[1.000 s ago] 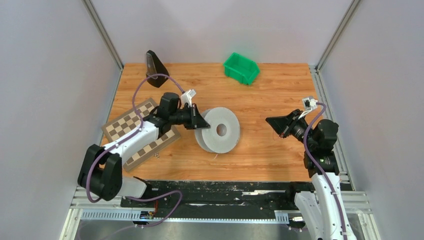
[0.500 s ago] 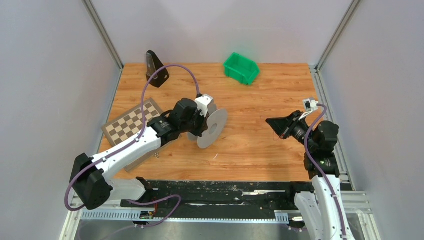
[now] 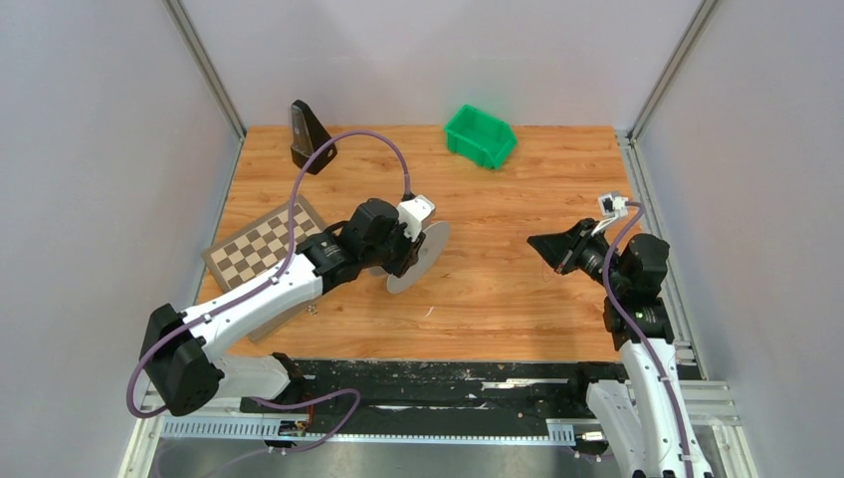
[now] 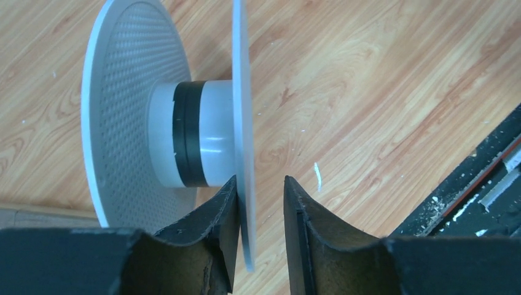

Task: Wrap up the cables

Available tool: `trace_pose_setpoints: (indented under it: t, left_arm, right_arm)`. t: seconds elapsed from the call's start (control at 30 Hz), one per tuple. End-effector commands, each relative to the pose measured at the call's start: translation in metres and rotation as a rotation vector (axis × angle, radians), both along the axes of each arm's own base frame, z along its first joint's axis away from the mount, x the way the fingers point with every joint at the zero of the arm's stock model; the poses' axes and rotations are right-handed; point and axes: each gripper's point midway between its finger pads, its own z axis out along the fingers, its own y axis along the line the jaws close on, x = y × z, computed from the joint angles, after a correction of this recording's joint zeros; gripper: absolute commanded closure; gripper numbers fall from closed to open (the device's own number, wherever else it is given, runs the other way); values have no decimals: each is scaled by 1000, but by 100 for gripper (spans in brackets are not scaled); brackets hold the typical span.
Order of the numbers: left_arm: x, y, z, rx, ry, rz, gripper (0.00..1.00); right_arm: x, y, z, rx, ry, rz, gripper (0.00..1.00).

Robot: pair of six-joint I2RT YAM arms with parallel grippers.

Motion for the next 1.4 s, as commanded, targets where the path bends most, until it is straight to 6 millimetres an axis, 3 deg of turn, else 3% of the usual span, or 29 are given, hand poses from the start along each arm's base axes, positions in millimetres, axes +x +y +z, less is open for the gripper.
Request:
trace_pose_setpoints:
  t: [0.0, 0.07, 0.13, 0.2, 0.4, 0.53, 0.67, 0.8, 1.17, 1.27, 1.37]
  left_arm:
    - [-2, -19, 39, -114, -54, -75, 60]
    - [-5, -24, 38, -123, -35, -93, 63]
    - [-8, -26, 35, -122, -14, -107, 78]
    - [-9, -28, 35, -130, -7, -118, 87]
    - [-27, -35, 50, -195, -47, -236, 98]
    - [-43, -39, 56, -220, -102, -343, 97]
    - [-50, -38, 45, -185, -96, -396, 92]
    - [-52, -37, 36, -138, -76, -423, 85]
    - [-52, -41, 42, -151, -54, -417, 65]
    - [-57, -44, 42, -161, -25, -438, 65]
    - [-59, -44, 38, -164, 2, -436, 73]
  right_arm:
    - [-5, 3, 26, 14, -68, 10, 100]
    - [-7, 4, 28, 17, -71, 18, 100]
    - [-10, 5, 29, 21, -73, 22, 100]
    - [-11, 4, 30, 24, -75, 18, 100]
    - [-14, 7, 27, 40, -53, 30, 100]
    - [-17, 10, 21, 37, -60, 56, 100]
    - [-19, 10, 25, 15, -112, 58, 100]
    - [-22, 11, 30, 14, -128, 69, 100]
    - [-24, 12, 28, 7, -133, 78, 100]
    - [-23, 12, 27, 7, -127, 74, 100]
    - [-23, 12, 25, 10, -119, 71, 100]
